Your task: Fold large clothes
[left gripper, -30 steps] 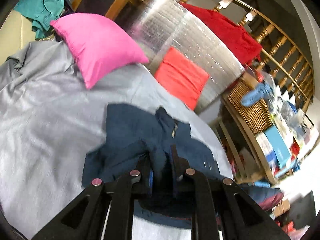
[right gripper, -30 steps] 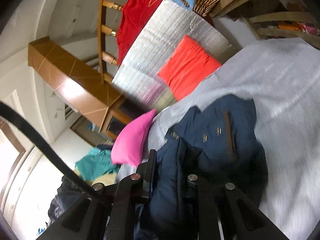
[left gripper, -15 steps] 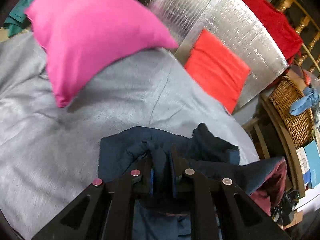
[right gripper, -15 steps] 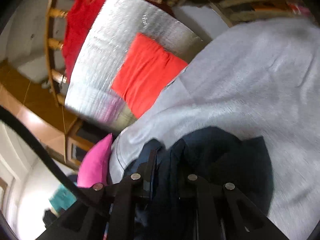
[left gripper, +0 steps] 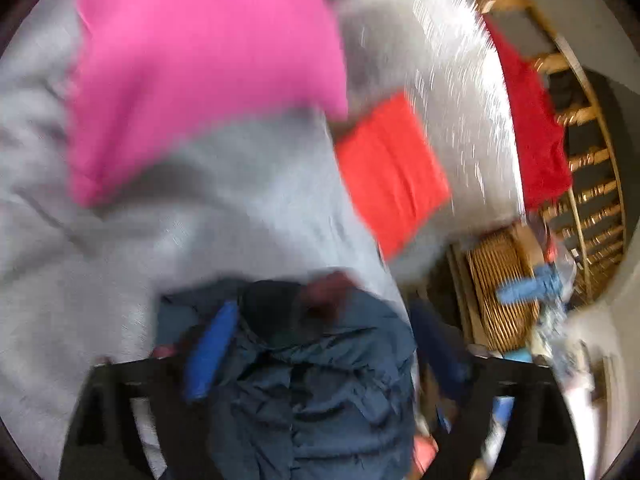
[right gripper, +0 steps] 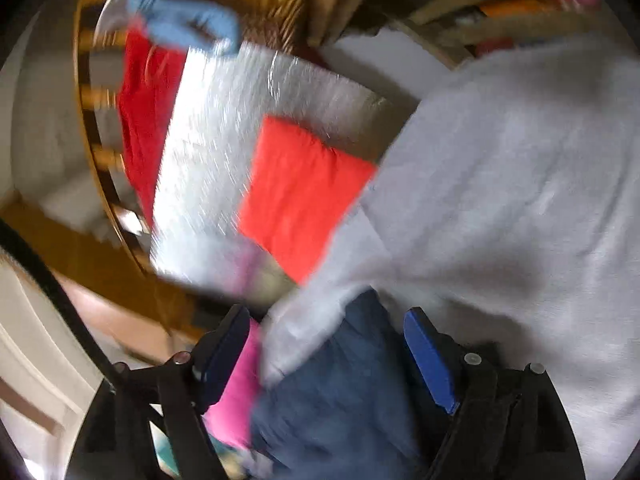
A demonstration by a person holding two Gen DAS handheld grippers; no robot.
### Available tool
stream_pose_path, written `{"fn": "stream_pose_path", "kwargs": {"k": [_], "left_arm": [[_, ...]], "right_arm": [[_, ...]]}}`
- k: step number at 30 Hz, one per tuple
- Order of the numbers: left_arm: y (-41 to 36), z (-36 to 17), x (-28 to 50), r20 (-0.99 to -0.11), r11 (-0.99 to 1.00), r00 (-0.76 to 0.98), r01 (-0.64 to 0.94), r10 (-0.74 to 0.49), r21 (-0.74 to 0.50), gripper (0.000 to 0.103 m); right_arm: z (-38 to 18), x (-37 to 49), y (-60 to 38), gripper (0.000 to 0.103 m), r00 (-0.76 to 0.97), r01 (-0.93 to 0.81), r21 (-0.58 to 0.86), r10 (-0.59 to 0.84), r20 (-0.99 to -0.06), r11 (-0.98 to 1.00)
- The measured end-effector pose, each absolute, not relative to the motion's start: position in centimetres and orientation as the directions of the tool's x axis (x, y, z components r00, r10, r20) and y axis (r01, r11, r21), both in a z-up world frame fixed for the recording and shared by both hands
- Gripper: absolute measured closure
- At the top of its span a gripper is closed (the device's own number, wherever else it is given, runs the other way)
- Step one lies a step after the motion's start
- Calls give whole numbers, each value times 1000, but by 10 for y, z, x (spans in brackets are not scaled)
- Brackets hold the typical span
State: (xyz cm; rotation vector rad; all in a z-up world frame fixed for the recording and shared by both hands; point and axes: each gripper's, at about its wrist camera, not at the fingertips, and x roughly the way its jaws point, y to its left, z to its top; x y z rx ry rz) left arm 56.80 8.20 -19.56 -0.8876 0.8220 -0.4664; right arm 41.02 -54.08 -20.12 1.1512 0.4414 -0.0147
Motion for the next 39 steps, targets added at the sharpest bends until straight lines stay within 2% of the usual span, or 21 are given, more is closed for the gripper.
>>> {"fn": "stream_pose_path", "kwargs": {"k": [3, 5, 8, 9, 10, 11, 13, 16, 19, 22, 24, 26, 27, 28, 30, 34, 36, 39], "left_arm": [[85, -194, 529, -419, 545, 627, 11, -657, -838, 10], [83, -206, 502, -531, 610, 617, -102, -580, -786, 10], [79, -227, 471, -713, 721, 544, -258, -442, -643, 10], [78, -237, 460, -762, 738, 504, -310, -406, -599, 10], [80, -245, 449, -774, 734, 494, -335, -396, -590, 10], [81, -250, 442, -780, 733, 491, -349, -387, -584, 10], [82, -260, 430, -797, 734, 483, -380, -362, -563, 10], [75, -258, 428, -785, 753, 490, -331, -378, -569, 10], [64, -255, 434, -763, 763, 508, -276, -400, -584, 10], [56, -257, 452, -795, 804, 490, -271, -357, -529, 10], [55, -258, 458, -808, 820, 478, -267, -344, -506, 10], [53, -255, 460, -812, 821, 471, -269, -345, -504, 10], [54, -253, 459, -814, 822, 466, -268, -347, -503, 10], [55, -248, 457, -815, 824, 461, -262, -351, -503, 10], [58, -238, 453, -802, 825, 472, -236, -365, -514, 11], [56, -211, 426, -761, 832, 520, -156, -389, -532, 11], [46, -209, 411, -759, 843, 512, -115, -403, -525, 11], [39, -219, 388, -760, 821, 470, -119, -449, -559, 11]], "right_arm": [[-204, 384, -525, 21, 871, 269, 822, 238, -430, 502], [-210, 368, -513, 21, 847, 296, 789, 233, -478, 539], [-224, 356, -501, 21, 815, 319, 761, 245, -524, 565], [-231, 356, -494, 24, 797, 320, 752, 265, -542, 576], [-235, 355, -487, 37, 783, 318, 743, 279, -556, 589], [-239, 357, -479, 45, 763, 316, 730, 294, -575, 607], [-248, 362, -466, 55, 712, 351, 657, 265, -650, 668], [-246, 355, -454, 74, 708, 351, 626, 241, -664, 697], [-234, 335, -443, 80, 711, 349, 612, 225, -667, 710], [-240, 314, -423, 81, 703, 368, 548, 162, -693, 751], [-248, 313, -413, 79, 692, 386, 489, 105, -714, 782], [-245, 312, -414, 72, 708, 382, 504, 106, -699, 774], [-241, 310, -420, 63, 718, 381, 551, 138, -682, 743], [-237, 307, -424, 48, 731, 375, 586, 160, -663, 718], [-222, 289, -432, 35, 787, 355, 652, 161, -595, 670], [-210, 253, -426, 31, 827, 286, 724, 221, -518, 627], [-216, 239, -414, 24, 825, 253, 784, 297, -481, 567], [-235, 231, -391, 22, 790, 244, 823, 386, -475, 513]]}}
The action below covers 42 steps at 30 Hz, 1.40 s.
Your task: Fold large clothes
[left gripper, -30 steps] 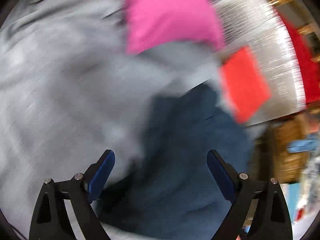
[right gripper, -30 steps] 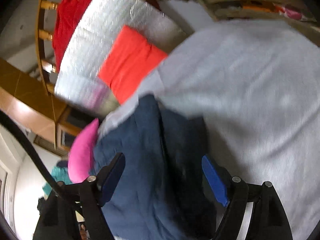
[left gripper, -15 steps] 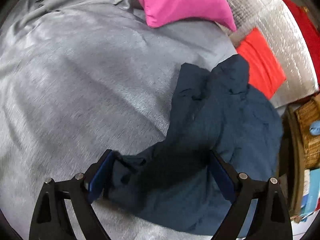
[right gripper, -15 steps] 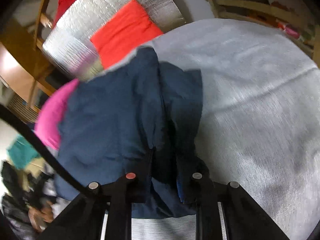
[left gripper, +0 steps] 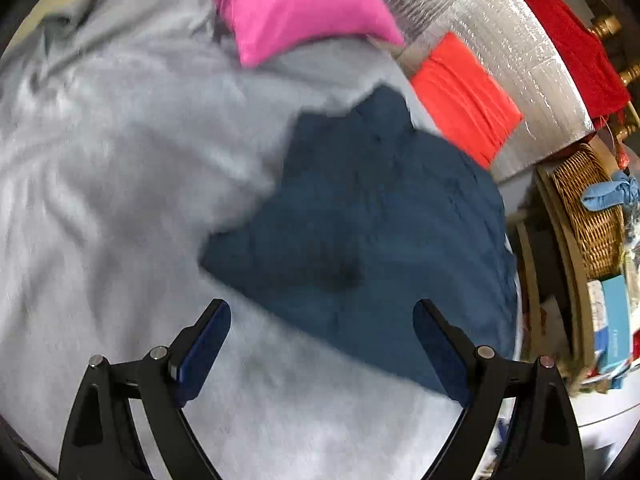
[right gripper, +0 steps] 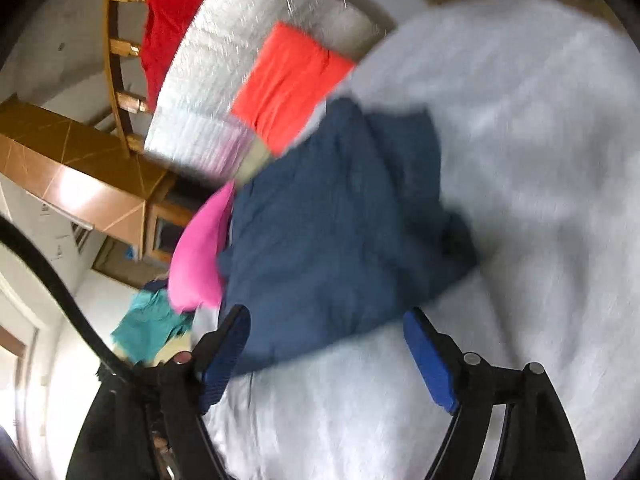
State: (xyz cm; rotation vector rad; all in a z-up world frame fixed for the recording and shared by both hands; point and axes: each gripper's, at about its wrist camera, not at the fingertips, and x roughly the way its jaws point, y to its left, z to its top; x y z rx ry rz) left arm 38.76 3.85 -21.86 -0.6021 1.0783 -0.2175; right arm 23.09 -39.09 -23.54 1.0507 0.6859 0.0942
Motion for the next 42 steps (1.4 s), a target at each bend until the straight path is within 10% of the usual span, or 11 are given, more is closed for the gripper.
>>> {"fn": "stream_pose_path", "kwargs": {"k": [19, 28, 42], "left_arm": [[48, -280, 447, -625, 594, 597, -287, -502, -751, 11], [18, -257, 447, -640, 682, 629, -228, -442, -695, 65], [50, -245, 363, -705, 778, 558, -158, -438, -608, 71]], "right_arm": [[-295, 334, -422, 22, 887, 305, 913, 269, -376, 272], [-291, 346, -419, 64, 846, 363, 837, 231, -480, 409], [-285, 242, -385, 69, 812, 351, 832, 302, -499, 431]]}}
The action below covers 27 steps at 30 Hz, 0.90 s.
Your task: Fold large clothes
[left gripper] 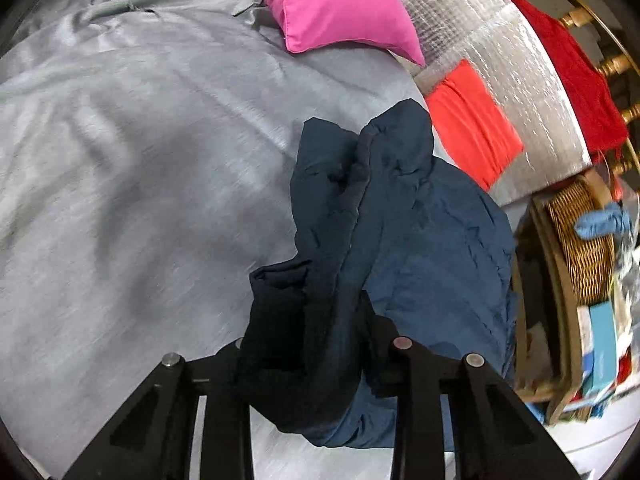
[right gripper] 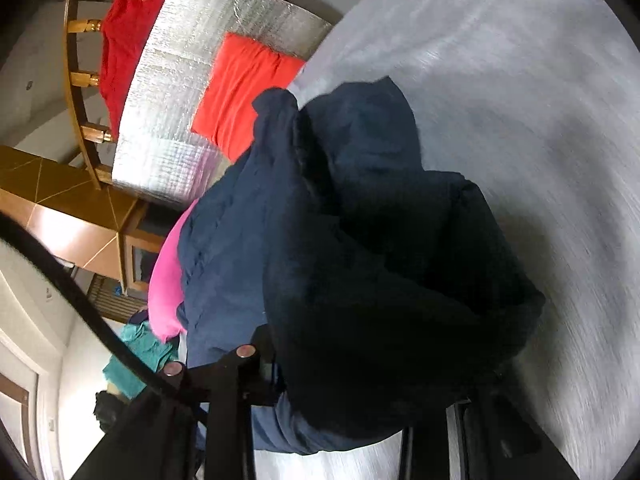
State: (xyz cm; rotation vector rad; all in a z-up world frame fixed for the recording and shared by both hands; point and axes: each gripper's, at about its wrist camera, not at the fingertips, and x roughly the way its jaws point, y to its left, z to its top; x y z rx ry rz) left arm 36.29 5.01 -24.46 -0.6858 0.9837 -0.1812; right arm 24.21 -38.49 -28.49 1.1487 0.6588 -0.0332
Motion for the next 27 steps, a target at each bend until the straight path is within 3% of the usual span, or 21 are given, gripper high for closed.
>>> {"fn": "stream_pose_path", "kwargs": {"k": [8, 10, 13, 14, 18, 23, 27], "left_arm": [[58, -246, 317, -741, 846, 555, -118, -378, -520, 70], [56, -245, 317, -758, 867, 547, -109, -356, -486, 63], [50, -241, 314, -788, 908, 541, -97, -295, -407, 52], [49, -237, 310, -797, 921, 540, -94, -272, -378, 51], [46, -218, 293, -812, 952, 544, -72, -213, -298, 48], [41, -187, 270, -776, 984, 623, -57, -97, -168, 47], [10, -167, 272, -727, 996, 683, 8, -69, -86, 37]], "right_arm": [[-287, 214, -373, 69, 788, 357, 838, 349, -508, 413], [-287, 215, -376, 67, 779, 358, 838, 363, -511, 412], [-281, 216, -378, 56, 746, 383, 815, 375, -551, 436], [-276, 215, -378, 52, 731, 386, 808, 386, -562, 445], [-262, 193, -388, 51, 699, 381, 781, 399, -593, 495], [-227, 145, -411, 49, 735, 377, 715, 281, -618, 588], [-192, 141, -411, 49, 818, 284, 718, 230, -527, 636]]}}
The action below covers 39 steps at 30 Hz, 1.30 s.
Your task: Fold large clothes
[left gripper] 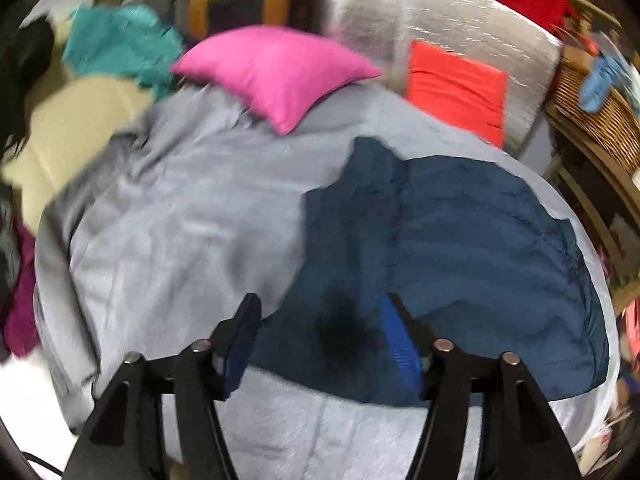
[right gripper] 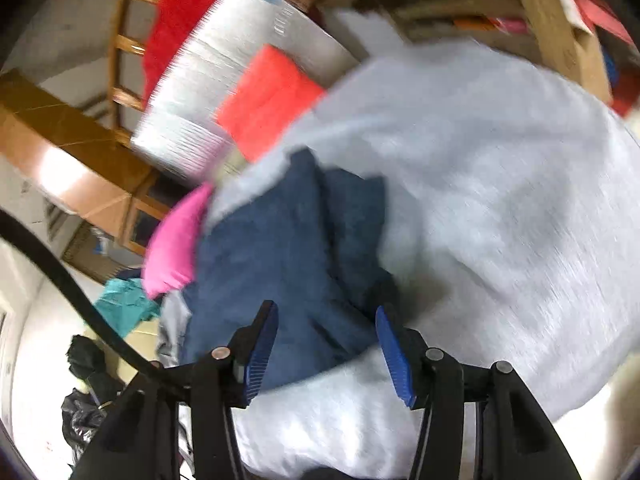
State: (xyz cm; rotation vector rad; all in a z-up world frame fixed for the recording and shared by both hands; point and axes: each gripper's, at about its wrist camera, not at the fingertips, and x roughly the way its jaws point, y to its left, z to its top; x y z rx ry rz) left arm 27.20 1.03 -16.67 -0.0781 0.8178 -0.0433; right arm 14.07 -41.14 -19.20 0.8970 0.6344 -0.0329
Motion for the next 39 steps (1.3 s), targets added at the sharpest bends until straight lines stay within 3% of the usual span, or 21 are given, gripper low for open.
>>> {"fn": "stream_pose_path", "kwargs": {"k": [4, 7, 9, 11, 21, 35, 39], "left_arm": [[-28, -185, 284, -738, 997, 675, 66, -24, 28, 37], [-40, -216, 293, -769, 993, 640, 90, 2, 78, 37], [-38, -220, 292, -753, 993, 658, 90, 2, 81, 36], [-38, -220, 291, -747, 992, 665, 93, -2, 80, 35], [-43, -221, 295, -735, 990, 678, 102, 3, 98, 34], [-48, -222, 300, -739, 991, 673, 106, -8, 86, 32], [-46, -226, 303, -746, 992, 666, 96, -3, 82, 24]], "right_arm": [[-187, 173, -386, 50, 809, 227, 696, 265, -524, 682], [-207, 198, -369, 51, 761, 237, 659, 284, -583, 714], [-234, 214, -364, 52, 699, 295, 617, 276, -660, 729], [-249, 219, -363, 64, 680, 329, 596, 254, -687, 732], [-252, 248, -355, 64, 639, 354, 528, 212, -739, 772], [-256, 248, -361, 64, 651, 338, 517, 201, -732, 786], [-258, 229, -359, 64, 673, 339, 528, 191, -714, 778]]}}
